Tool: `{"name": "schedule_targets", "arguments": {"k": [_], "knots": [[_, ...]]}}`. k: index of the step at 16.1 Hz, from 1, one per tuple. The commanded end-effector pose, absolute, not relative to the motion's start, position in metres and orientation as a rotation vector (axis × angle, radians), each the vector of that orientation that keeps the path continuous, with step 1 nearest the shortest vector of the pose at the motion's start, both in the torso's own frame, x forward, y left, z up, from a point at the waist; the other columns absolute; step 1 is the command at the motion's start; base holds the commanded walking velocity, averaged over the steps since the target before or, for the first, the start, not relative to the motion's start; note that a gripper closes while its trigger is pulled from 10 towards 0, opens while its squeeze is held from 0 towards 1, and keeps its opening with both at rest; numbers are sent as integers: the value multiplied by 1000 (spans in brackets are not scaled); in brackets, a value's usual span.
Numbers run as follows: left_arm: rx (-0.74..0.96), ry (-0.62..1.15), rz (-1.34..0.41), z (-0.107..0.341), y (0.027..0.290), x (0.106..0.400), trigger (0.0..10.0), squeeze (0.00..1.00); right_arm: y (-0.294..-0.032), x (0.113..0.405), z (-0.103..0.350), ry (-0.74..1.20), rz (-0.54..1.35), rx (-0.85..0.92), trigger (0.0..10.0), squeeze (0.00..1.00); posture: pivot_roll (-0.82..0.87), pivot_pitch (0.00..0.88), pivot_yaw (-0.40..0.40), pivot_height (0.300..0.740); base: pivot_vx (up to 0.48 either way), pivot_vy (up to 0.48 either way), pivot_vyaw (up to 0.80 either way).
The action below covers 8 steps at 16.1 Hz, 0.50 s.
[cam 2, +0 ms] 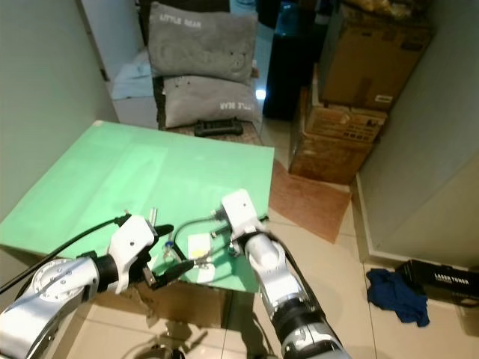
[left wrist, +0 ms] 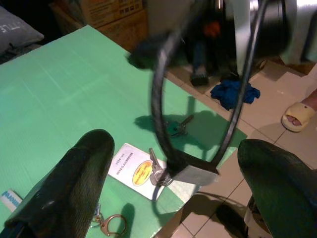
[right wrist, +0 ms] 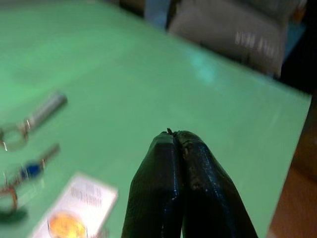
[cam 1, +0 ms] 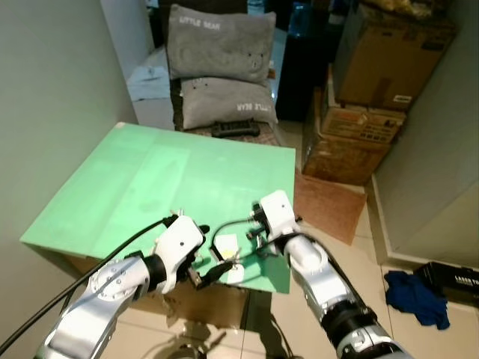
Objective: Hang keys on a hook
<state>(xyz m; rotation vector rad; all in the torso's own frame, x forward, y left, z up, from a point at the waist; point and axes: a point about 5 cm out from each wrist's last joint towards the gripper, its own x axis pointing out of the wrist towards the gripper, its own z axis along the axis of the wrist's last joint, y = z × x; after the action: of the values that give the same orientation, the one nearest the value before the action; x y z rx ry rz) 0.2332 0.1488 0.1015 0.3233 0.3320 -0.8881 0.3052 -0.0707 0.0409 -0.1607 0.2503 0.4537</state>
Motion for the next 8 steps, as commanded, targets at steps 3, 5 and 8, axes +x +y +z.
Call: {"name": "schedule_targets", "arguments": {"k": [3, 5, 8], "knots": [[331, 359, -920, 97, 147, 231, 10000, 0, -84, 291, 9, 512, 387, 54, 10000, 1000, 130, 66, -6, 740, 0, 0, 0], [342, 369, -905, 95, 153, 230, 10000, 0, -90, 285, -2, 580, 361, 94, 10000, 1000, 135, 72, -5, 740, 0, 0, 0], [348, 370, -895, 95, 156, 231, 10000, 0, -90, 281, -7, 614, 374, 95, 10000, 1000, 140, 74, -3, 740, 0, 0, 0]]}}
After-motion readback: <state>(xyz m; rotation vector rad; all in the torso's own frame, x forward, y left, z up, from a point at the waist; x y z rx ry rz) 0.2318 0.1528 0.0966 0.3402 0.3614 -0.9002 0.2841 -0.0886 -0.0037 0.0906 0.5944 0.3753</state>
